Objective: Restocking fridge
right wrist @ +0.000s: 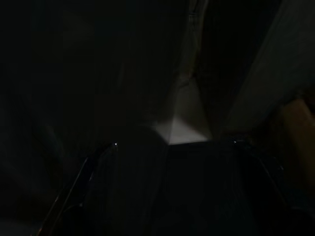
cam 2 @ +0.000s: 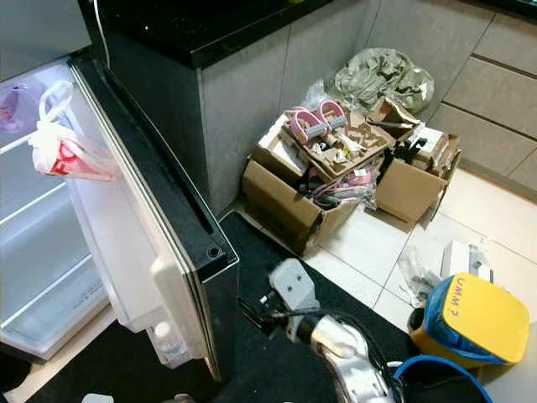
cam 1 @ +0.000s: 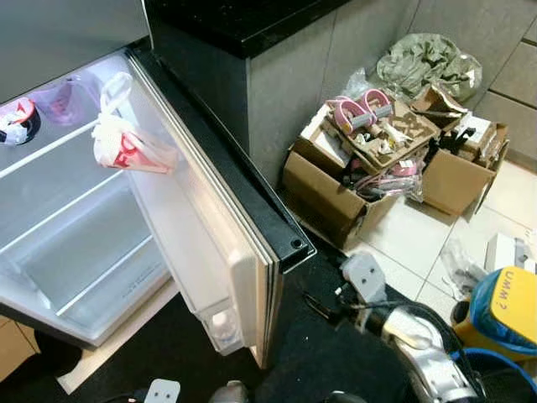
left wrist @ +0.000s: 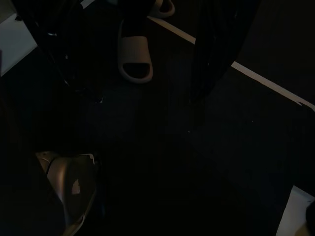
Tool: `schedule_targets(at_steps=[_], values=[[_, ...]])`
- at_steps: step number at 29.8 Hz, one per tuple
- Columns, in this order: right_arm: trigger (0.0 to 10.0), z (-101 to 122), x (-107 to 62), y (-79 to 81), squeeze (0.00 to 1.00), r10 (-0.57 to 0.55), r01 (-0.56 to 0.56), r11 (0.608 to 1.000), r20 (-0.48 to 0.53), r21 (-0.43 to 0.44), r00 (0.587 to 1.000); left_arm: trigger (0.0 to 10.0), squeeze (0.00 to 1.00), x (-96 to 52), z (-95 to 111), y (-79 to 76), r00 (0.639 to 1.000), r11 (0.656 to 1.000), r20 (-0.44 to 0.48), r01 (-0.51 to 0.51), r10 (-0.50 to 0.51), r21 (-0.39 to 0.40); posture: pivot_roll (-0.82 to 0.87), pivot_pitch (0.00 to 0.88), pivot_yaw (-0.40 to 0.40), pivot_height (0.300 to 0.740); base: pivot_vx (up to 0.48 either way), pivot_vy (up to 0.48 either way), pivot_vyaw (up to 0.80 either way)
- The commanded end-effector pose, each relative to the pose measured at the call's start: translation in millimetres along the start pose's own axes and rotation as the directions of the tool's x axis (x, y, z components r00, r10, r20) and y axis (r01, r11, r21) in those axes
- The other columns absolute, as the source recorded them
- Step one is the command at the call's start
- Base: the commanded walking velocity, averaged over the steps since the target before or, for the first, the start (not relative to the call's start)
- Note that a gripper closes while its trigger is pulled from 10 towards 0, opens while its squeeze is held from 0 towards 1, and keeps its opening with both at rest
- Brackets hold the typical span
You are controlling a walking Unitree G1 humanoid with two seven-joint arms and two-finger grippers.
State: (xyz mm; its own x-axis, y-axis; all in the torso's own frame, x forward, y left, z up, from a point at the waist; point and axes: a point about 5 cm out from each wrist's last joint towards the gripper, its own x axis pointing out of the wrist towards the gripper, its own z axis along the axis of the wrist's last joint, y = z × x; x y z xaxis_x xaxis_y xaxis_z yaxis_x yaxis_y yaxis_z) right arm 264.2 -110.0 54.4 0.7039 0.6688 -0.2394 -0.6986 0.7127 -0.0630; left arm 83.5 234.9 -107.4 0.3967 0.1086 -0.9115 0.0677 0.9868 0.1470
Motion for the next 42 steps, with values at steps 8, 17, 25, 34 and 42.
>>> schedule_targets(at_steps=[8, 17, 25, 34, 42], values=[[10.0, 23.7, 23.6, 36.8, 0.00, 0.264, -0.263, 0.964, 0.035, -0.035, 0.964, 10.0, 0.00, -1.7, -8.9, 0.2, 0.999, 1.000, -0.035, 0.004, -0.003, 0.012, -0.07, 0.110, -0.040, 0.740, 0.000, 0.000, 0.00], [10.0, 94.7, 26.2, 100.2, 0.00, 0.658, -0.704, 0.706, 0.300, 0.070, 0.690, 10.0, 0.00, -2.0, -9.8, 0.4, 0.999, 1.000, -0.038, 0.008, -0.007, 0.015, -0.06, 0.117, -0.043, 0.740, 0.000, 0.000, 0.00], [10.0, 42.5, 27.3, 56.6, 0.00, 0.379, -0.397, 0.907, 0.136, 0.141, 0.915, 10.0, 0.00, -1.9, -9.3, -0.6, 1.000, 1.000, -0.031, 0.000, 0.001, 0.014, -0.07, 0.123, -0.048, 0.740, 0.000, 0.000, 0.00], [10.0, -24.5, -13.1, -1.7, 0.00, -0.032, 0.051, 0.989, -0.138, 0.136, 0.990, 10.0, 0.00, -6.0, -2.9, 10.3, 0.965, 0.955, 0.100, -0.218, 0.241, -0.200, -0.07, 0.122, -0.056, 0.740, 0.000, 0.000, 0.00], [10.0, -12.0, -21.4, -35.2, 0.00, -0.231, 0.238, 0.962, -0.072, 0.133, 0.970, 10.0, 0.00, -40.2, 186.6, 109.8, 0.661, 0.883, 0.586, -0.339, 0.468, -0.323, -0.07, 0.119, -0.048, 0.740, 0.000, 0.000, 0.00]])
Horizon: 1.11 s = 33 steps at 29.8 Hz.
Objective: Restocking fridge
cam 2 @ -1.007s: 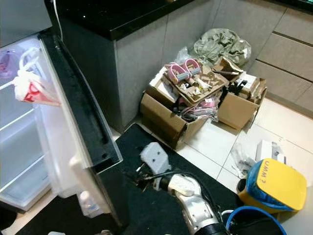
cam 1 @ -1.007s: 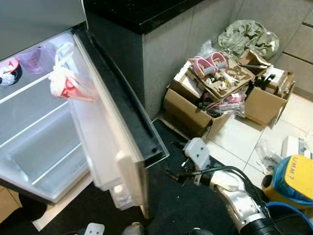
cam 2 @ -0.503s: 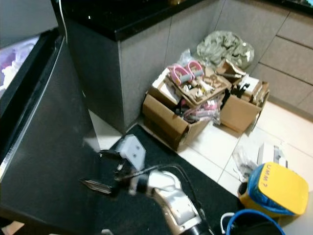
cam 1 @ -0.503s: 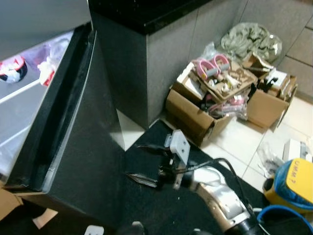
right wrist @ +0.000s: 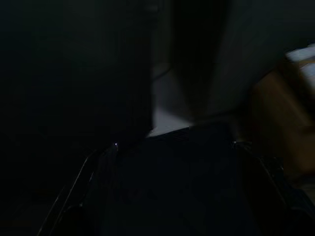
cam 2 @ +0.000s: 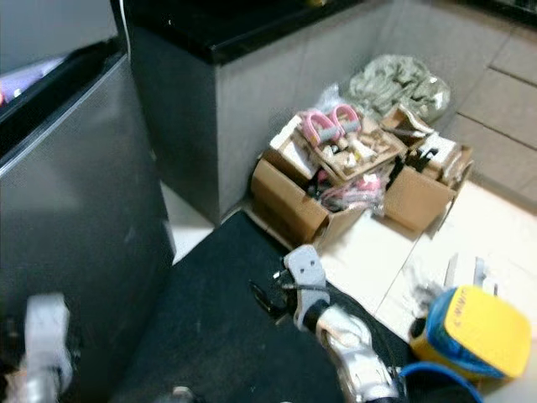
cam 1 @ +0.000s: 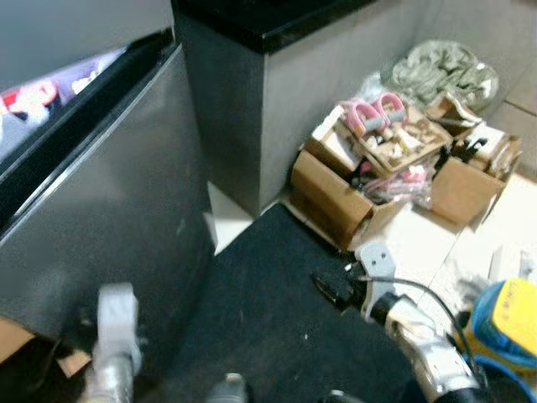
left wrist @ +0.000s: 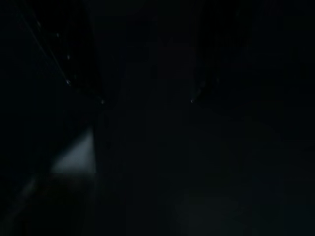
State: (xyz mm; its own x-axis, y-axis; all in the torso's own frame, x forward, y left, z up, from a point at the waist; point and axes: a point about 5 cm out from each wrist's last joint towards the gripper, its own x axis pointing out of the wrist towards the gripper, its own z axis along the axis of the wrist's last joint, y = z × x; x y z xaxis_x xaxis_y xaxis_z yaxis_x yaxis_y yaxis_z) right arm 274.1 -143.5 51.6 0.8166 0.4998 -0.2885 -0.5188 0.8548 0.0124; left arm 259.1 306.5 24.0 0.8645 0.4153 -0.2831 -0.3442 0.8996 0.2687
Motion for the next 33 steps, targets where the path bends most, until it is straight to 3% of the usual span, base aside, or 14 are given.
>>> schedule_targets(at_steps=[1, 6, 11, 13, 17, 22, 23, 25, 26, 27, 28, 29, 31, 33], values=[[10.0, -0.6, -5.9, -8.9, 0.00, -0.047, 0.047, 0.999, 0.011, 0.009, 0.999, 10.0, 0.00, 2.2, 5.3, 22.4, 0.993, 0.992, 0.017, -0.116, 0.116, 0.051, -0.07, 0.117, -0.047, 0.740, 0.000, 0.000, 0.00], [10.0, 0.9, -6.5, -10.8, 0.00, -0.054, 0.054, 0.999, 0.022, 0.000, 0.998, 10.0, 0.00, 16.6, 43.7, 41.7, 0.976, 0.982, 0.120, -0.187, 0.183, 0.028, -0.07, 0.116, -0.042, 0.740, 0.000, 0.000, 0.00], [10.0, 0.9, -6.5, -10.7, 0.00, -0.063, 0.063, 0.998, 0.032, -0.003, 0.997, 10.0, 0.00, 19.4, 70.9, 78.5, 0.894, 0.906, 0.202, -0.420, 0.401, 0.058, -0.08, 0.115, -0.037, 0.740, 0.000, 0.000, 0.00], [10.0, 0.3, -6.7, -11.5, 0.00, -0.082, 0.083, 0.997, 0.044, -0.003, 0.996, 10.0, 0.00, 12.4, 93.9, 128.7, 0.744, 0.764, 0.209, -0.645, 0.635, -0.023, -0.08, 0.113, -0.036, 0.740, 0.000, 0.000, 0.00], [10.0, 0.1, -9.5, -12.6, 0.00, -0.091, 0.091, 0.996, 0.049, -0.002, 0.995, 10.0, 0.00, -1.4, 114.9, 178.6, 0.606, 0.629, 0.175, -0.765, 0.776, -0.138, -0.08, 0.112, -0.035, 0.740, 0.000, 0.000, 0.00], [10.0, -0.9, -12.4, -14.4, 0.00, -0.096, 0.097, 0.995, 0.050, -0.003, 0.994, 10.0, 0.00, -11.5, 124.6, 206.3, 0.546, 0.561, 0.128, -0.800, 0.828, -0.214, -0.08, 0.112, -0.033, 0.740, 0.000, 0.000, 0.00], [10.0, -1.8, -13.3, -16.1, 0.00, -0.101, 0.101, 0.995, 0.048, -0.002, 0.994, 10.0, 0.00, -7.1, 126.4, 201.6, 0.611, 0.630, 0.155, -0.754, 0.776, -0.184, -0.07, 0.111, -0.032, 0.740, 0.000, 0.000, 0.00], [10.0, -2.1, -13.5, -16.5, 0.00, -0.102, 0.102, 0.995, 0.047, -0.002, 0.994, 10.0, 0.00, -5.8, 126.8, 199.9, 0.629, 0.650, 0.162, -0.740, 0.760, -0.174, -0.07, 0.111, -0.032, 0.740, 0.000, 0.000, 0.00], [10.0, -2.4, -13.3, -17.2, 0.00, -0.104, 0.104, 0.995, 0.046, -0.001, 0.994, 10.0, 0.00, 3.6, 120.2, 180.9, 0.710, 0.729, 0.166, -0.670, 0.684, -0.136, -0.07, 0.112, -0.031, 0.740, 0.000, 0.000, 0.00], [10.0, -2.4, -13.3, -17.2, 0.00, -0.104, 0.104, 0.995, 0.046, -0.001, 0.994, 10.0, 0.00, 3.6, 120.2, 180.9, 0.710, 0.729, 0.166, -0.670, 0.684, -0.136, -0.07, 0.112, -0.031, 0.740, 0.000, 0.000, 0.00], [10.0, -3.4, -11.4, -16.7, 0.00, -0.104, 0.104, 0.995, 0.042, 0.000, 0.994, 10.0, 0.00, 21.7, 87.4, 121.3, 0.887, 0.894, 0.107, -0.445, 0.449, -0.057, -0.07, 0.114, -0.032, 0.740, 0.000, 0.000, 0.00], [10.0, -4.6, -10.4, -15.3, 0.00, -0.100, 0.100, 0.995, 0.038, 0.001, 0.994, 10.0, 0.00, 24.7, 69.9, 92.7, 0.937, 0.939, 0.072, -0.343, 0.343, -0.017, -0.07, 0.114, -0.034, 0.740, 0.000, 0.000, 0.00], [10.0, -8.5, -9.5, -12.3, 0.00, -0.092, 0.092, 0.996, 0.024, 0.000, 0.995, 10.0, 0.00, 22.3, 38.6, 50.1, 0.983, 0.983, -0.011, -0.185, 0.185, 0.013, -0.07, 0.117, -0.034, 0.740, 0.000, 0.000, 0.00], [10.0, -10.0, -9.5, -11.3, 0.00, -0.089, 0.089, 0.996, 0.018, -0.001, 0.996, 10.0, 0.00, 20.4, 29.7, 38.3, 0.990, 0.990, -0.037, -0.138, 0.138, 0.017, -0.07, 0.117, -0.034, 0.740, 0.000, 0.000, 0.00]])
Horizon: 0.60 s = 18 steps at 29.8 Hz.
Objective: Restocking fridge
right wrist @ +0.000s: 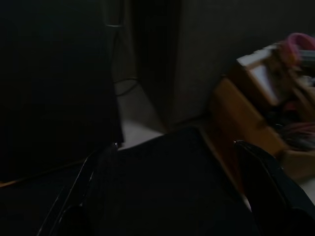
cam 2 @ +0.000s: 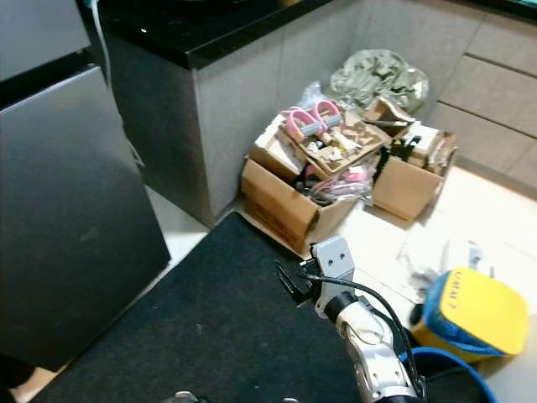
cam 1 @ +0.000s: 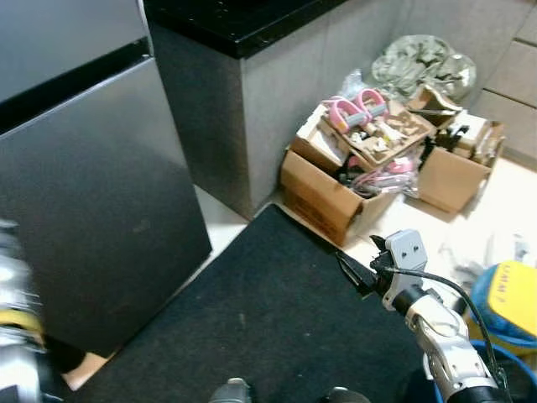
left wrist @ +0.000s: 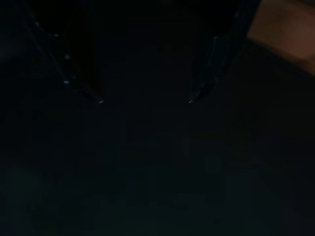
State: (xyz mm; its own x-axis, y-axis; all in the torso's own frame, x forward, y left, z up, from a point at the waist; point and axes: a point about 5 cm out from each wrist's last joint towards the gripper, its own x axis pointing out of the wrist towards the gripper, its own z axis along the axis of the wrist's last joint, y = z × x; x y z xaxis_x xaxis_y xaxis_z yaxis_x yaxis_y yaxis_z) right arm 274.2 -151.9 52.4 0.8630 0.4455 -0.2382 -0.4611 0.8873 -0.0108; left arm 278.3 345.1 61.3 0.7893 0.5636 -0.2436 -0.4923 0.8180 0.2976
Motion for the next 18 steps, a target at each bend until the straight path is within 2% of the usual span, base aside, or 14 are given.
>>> schedule_targets(at_steps=[1, 3, 4, 5, 7, 8, 10, 11, 12, 13, 14, 15, 17, 18], values=[[10.0, -16.5, -6.9, -3.7, 0.00, -0.025, 0.025, 1.000, -0.060, 0.004, 0.998, 10.0, 0.00, -13.5, -28.7, -21.9, 0.989, 0.989, -0.080, 0.133, -0.128, 0.059, -0.08, 0.119, -0.035, 0.740, 0.000, 0.000, 0.00], [10.0, -31.1, -11.4, -4.5, 0.00, -0.049, 0.050, 0.999, -0.111, 0.009, 0.993, 10.0, 0.00, -37.1, -63.5, -52.1, 0.950, 0.957, -0.170, 0.278, -0.260, 0.087, -0.09, 0.121, -0.041, 0.740, 0.000, 0.000, 0.00], [10.0, -37.5, -13.7, -5.4, 0.00, -0.063, 0.065, 0.998, -0.134, 0.010, 0.989, 10.0, 0.00, -47.2, -76.1, -61.7, 0.931, 0.940, -0.205, 0.327, -0.303, 0.094, -0.09, 0.121, -0.041, 0.740, 0.000, 0.000, 0.00], [10.0, -37.5, -13.7, -5.4, 0.00, -0.063, 0.065, 0.998, -0.134, 0.010, 0.989, 10.0, 0.00, -47.2, -76.1, -61.7, 0.931, 0.940, -0.205, 0.327, -0.303, 0.094, -0.09, 0.121, -0.041, 0.740, 0.000, 0.000, 0.00], [10.0, -68.3, -26.7, -14.7, 0.00, -0.176, 0.180, 0.984, -0.265, -0.012, 0.948, 10.0, 0.00, -77.6, -113.1, -79.0, 0.835, 0.871, -0.335, 0.485, -0.437, 0.073, -0.09, 0.125, -0.050, 0.740, 0.000, 0.000, 0.00], [10.0, -79.2, -32.5, -18.2, 0.00, -0.220, 0.223, 0.974, -0.314, -0.027, 0.923, 10.0, 0.00, -87.7, -123.6, -83.2, 0.797, 0.845, -0.374, 0.531, -0.474, 0.060, -0.09, 0.125, -0.051, 0.740, 0.000, 0.000, 0.00], [10.0, -104.4, -50.2, -26.0, 0.00, -0.320, 0.340, 0.940, -0.421, -0.028, 0.849, 10.0, 0.00, -108.7, -141.6, -92.8, 0.705, 0.767, -0.438, 0.640, -0.558, 0.054, -0.09, 0.126, -0.051, 0.740, 0.000, 0.000, 0.00], [10.0, -104.4, -50.2, -26.0, 0.00, -0.320, 0.340, 0.940, -0.421, -0.028, 0.849, 10.0, 0.00, -108.7, -141.6, -92.8, 0.705, 0.767, -0.438, 0.640, -0.558, 0.054, -0.09, 0.126, -0.051, 0.740, 0.000, 0.000, 0.00], [10.0, -118.0, -61.7, -27.3, 0.00, -0.354, 0.388, 0.921, -0.479, -0.029, 0.804, 10.0, 0.00, -116.0, -147.6, -94.8, 0.675, 0.744, -0.458, 0.667, -0.579, 0.042, -0.09, 0.126, -0.051, 0.740, 0.000, 0.000, 0.00], [10.0, -118.0, -61.7, -27.3, 0.00, -0.354, 0.388, 0.921, -0.479, -0.029, 0.804, 10.0, 0.00, -116.0, -147.6, -94.8, 0.675, 0.744, -0.458, 0.667, -0.579, 0.042, -0.09, 0.126, -0.051, 0.740, 0.000, 0.000, 0.00], [10.0, -129.7, -72.3, -26.9, 0.00, -0.375, 0.421, 0.906, -0.530, -0.037, 0.760, 10.0, 0.00, -120.8, -152.0, -95.2, 0.656, 0.729, -0.474, 0.683, -0.587, 0.042, -0.08, 0.127, -0.047, 0.740, 0.000, 0.000, 0.00], [10.0, -129.7, -72.3, -26.9, 0.00, -0.375, 0.421, 0.906, -0.530, -0.037, 0.760, 10.0, 0.00, -120.8, -152.0, -95.2, 0.656, 0.729, -0.474, 0.683, -0.587, 0.042, -0.08, 0.127, -0.047, 0.740, 0.000, 0.000, 0.00], [10.0, -150.3, -91.1, -19.2, 0.00, -0.380, 0.455, 0.890, -0.610, -0.035, 0.695, 10.0, 0.00, -124.4, -155.7, -94.3, 0.641, 0.711, -0.491, 0.701, -0.589, 0.062, -0.09, 0.127, -0.040, 0.740, 0.000, 0.000, 0.00], [10.0, -158.5, -98.0, -12.8, 0.00, -0.371, 0.453, 0.891, -0.636, -0.036, 0.677, 10.0, 0.00, -125.1, -156.0, -94.5, 0.633, 0.695, -0.494, 0.715, -0.596, 0.077, -0.09, 0.126, -0.032, 0.740, 0.000, 0.000, 0.00]])
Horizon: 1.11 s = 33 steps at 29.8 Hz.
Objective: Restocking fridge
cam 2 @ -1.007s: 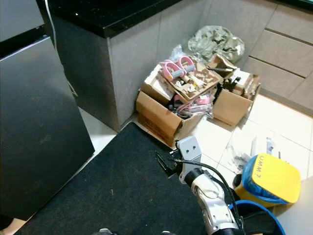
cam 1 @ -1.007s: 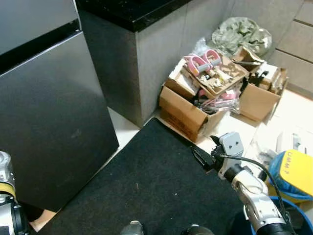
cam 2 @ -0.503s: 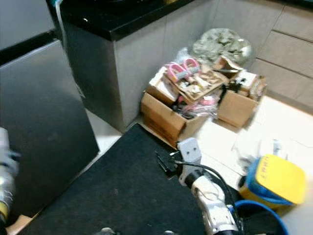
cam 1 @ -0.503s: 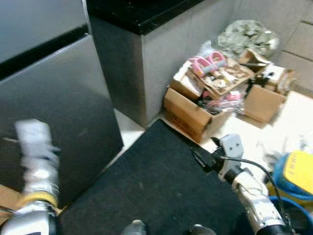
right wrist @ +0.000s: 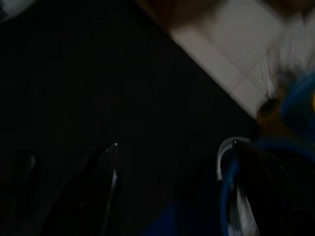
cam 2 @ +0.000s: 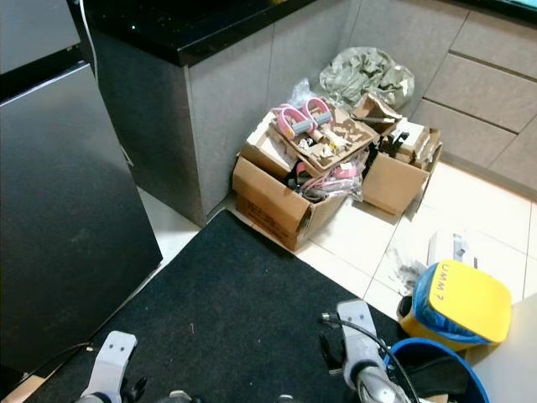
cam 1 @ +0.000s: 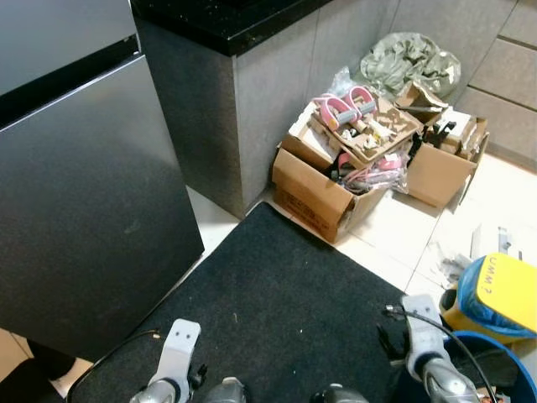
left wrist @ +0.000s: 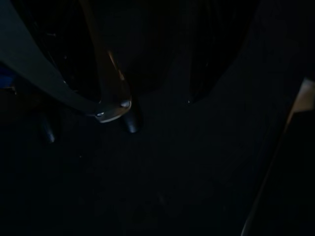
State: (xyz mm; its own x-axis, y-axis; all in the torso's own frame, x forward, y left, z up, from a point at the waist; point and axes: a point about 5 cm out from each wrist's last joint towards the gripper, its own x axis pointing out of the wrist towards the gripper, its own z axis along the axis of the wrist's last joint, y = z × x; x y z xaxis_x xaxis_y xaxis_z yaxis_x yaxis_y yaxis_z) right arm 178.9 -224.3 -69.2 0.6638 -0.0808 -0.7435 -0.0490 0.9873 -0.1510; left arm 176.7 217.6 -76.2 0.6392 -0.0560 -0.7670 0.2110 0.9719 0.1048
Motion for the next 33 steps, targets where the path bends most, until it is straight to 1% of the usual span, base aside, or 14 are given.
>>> schedule_targets(at_steps=[1, 2, 5, 8, 11, 15, 19, 22, 27, 33], values=[[10.0, -25.1, -5.6, 2.8, 0.00, -0.013, 0.014, 1.000, -0.071, 0.012, 0.997, 10.0, 0.00, -1.8, -7.9, -4.9, 0.999, 0.998, -0.030, 0.036, -0.035, 0.045, -0.09, 0.126, -0.032, 0.740, 0.000, 0.000, 0.00], [10.0, -25.1, -5.6, 2.8, 0.00, -0.013, 0.014, 1.000, -0.071, 0.012, 0.997, 10.0, 0.00, -1.8, -7.9, -4.9, 0.999, 0.998, -0.030, 0.036, -0.035, 0.045, -0.09, 0.126, -0.032, 0.740, 0.000, 0.000, 0.00], [10.0, -44.5, -10.1, 15.2, 0.00, 0.003, -0.001, 1.000, -0.122, 0.017, 0.993, 10.0, 0.00, -2.7, -11.6, -7.2, 0.998, 0.995, -0.046, 0.048, -0.044, 0.090, -0.09, 0.124, -0.022, 0.740, 0.000, 0.000, 0.00], [10.0, -48.6, -11.1, 17.5, 0.00, 0.004, -0.002, 1.000, -0.146, 0.014, 0.989, 10.0, 0.00, -3.1, -14.3, -8.2, 0.997, 0.994, -0.059, 0.046, -0.040, 0.102, -0.09, 0.124, -0.017, 0.740, 0.000, 0.000, 0.00], [10.0, -57.0, -13.1, 19.0, 0.00, -0.006, -0.006, 0.998, -0.201, -0.059, 0.980, 10.0, 0.00, -4.9, -22.8, -14.1, 0.994, 0.987, -0.093, 0.067, -0.054, 0.143, -0.08, 0.120, -0.012, 0.740, 0.000, 0.000, 0.00], [10.0, -61.2, -14.6, 17.1, 0.00, -0.025, 0.004, 0.995, -0.215, -0.100, 0.976, 10.0, 0.00, -5.7, -25.9, -16.1, 0.994, 0.991, -0.097, 0.056, -0.044, 0.120, -0.08, 0.119, -0.011, 0.740, 0.000, 0.000, 0.00], [10.0, -67.0, -16.7, 13.0, 0.00, -0.061, 0.027, 0.989, -0.241, -0.144, 0.969, 10.0, 0.00, -6.2, -27.3, -14.4, 0.994, 0.991, -0.104, 0.043, -0.030, 0.128, -0.08, 0.117, -0.014, 0.740, 0.000, 0.000, 0.52], [10.0, -70.5, -18.6, 11.2, 0.00, -0.069, 0.038, 0.991, -0.245, -0.132, 0.967, 10.0, 0.00, -8.1, -32.3, -11.7, 0.992, 0.991, -0.123, 0.028, -0.011, 0.130, -0.08, 0.116, -0.014, 0.740, 0.000, 0.000, 0.80], [10.0, -73.8, -20.3, 10.3, 0.00, -0.081, 0.046, 0.989, -0.253, -0.141, 0.964, 10.0, 0.00, -10.9, -39.2, -8.4, 0.989, 0.992, -0.150, 0.011, 0.008, 0.126, -0.07, 0.120, -0.014, 0.740, 0.000, 0.000, 0.80], [10.0, -73.6, -20.1, 10.6, 0.00, -0.084, 0.049, 0.988, -0.251, -0.143, 0.964, 10.0, 0.00, -12.0, -42.1, -6.9, 0.986, 0.992, -0.164, 0.002, 0.018, 0.122, -0.07, 0.120, -0.013, 0.740, 0.000, 0.000, 0.80]])
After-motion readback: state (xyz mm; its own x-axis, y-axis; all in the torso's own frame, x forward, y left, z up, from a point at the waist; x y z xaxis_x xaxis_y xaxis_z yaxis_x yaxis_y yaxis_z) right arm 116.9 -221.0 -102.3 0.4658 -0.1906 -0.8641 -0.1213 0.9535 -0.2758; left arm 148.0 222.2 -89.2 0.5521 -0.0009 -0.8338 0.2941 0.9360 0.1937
